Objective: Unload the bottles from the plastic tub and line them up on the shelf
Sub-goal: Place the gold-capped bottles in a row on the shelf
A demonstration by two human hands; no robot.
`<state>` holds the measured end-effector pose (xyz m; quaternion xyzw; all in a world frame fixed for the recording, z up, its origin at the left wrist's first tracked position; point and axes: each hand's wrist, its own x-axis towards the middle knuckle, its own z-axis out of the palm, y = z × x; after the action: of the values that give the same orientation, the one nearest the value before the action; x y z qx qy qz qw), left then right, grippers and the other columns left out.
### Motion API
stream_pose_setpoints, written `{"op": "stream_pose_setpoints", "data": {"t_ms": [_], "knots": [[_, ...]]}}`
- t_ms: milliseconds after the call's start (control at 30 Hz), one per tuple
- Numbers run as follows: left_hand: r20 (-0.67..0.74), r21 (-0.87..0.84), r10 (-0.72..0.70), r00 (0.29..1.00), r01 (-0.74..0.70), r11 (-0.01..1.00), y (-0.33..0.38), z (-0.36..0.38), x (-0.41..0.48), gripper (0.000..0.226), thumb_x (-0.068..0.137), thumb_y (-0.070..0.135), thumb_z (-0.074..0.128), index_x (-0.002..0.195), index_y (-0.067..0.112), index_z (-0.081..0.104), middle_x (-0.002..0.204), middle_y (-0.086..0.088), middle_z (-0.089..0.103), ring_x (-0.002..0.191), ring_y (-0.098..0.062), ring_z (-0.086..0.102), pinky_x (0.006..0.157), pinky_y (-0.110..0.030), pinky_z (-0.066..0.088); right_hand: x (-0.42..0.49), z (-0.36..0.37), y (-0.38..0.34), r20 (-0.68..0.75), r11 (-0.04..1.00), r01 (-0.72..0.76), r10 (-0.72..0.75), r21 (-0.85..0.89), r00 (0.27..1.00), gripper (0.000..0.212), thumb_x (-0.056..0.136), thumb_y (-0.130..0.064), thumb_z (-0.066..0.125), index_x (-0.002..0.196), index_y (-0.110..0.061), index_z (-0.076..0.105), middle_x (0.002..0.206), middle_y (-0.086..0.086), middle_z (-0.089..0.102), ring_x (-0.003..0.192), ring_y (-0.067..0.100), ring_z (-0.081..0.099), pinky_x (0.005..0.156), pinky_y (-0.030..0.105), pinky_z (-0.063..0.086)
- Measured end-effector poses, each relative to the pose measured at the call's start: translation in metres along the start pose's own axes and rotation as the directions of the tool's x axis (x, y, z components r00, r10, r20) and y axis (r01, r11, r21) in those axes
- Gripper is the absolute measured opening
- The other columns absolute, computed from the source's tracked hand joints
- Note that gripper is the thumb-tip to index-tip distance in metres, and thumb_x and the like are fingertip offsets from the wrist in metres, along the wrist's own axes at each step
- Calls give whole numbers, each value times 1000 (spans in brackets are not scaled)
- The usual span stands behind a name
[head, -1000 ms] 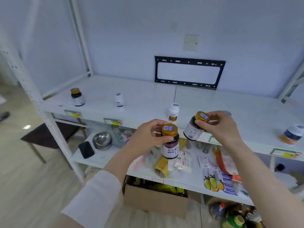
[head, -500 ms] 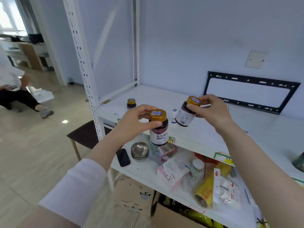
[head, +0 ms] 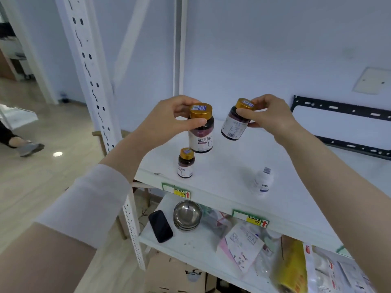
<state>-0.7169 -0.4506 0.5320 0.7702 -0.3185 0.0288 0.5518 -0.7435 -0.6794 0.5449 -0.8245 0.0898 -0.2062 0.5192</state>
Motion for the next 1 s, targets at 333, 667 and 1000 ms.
{"op": "stream_pose_setpoints", "data": {"t_ms": [333,667,1000], "knots": [[119,54,-65,991,59,997,-107,-1,132,30,77,17,71,104,21,58,97,15,65,85,9,61,84,-8,48,136,64,62,120,989,-107,120,-105,985,35,74,-17,74,97,-10,49,82,-7,51,87,19,58,84,33,54],[340,16,-216,915,224,974,-206,18,155,34,72,11,75,92,32,58,97,13,67,92,3,63,87,-16,50,177,119,134,203,943,-242,289,-230,936,42,70,-14,78,104,-6,55,101,3,54,90,22,58,92,42,53],[463,-36,-237,854,285,958,-229,29,146,36,72,11,75,93,34,57,100,14,66,95,11,59,76,-11,52,176,139,144,216,942,-244,294,-230,931,43,70,-13,77,108,-10,58,106,0,58,86,16,59,65,18,44]]}}
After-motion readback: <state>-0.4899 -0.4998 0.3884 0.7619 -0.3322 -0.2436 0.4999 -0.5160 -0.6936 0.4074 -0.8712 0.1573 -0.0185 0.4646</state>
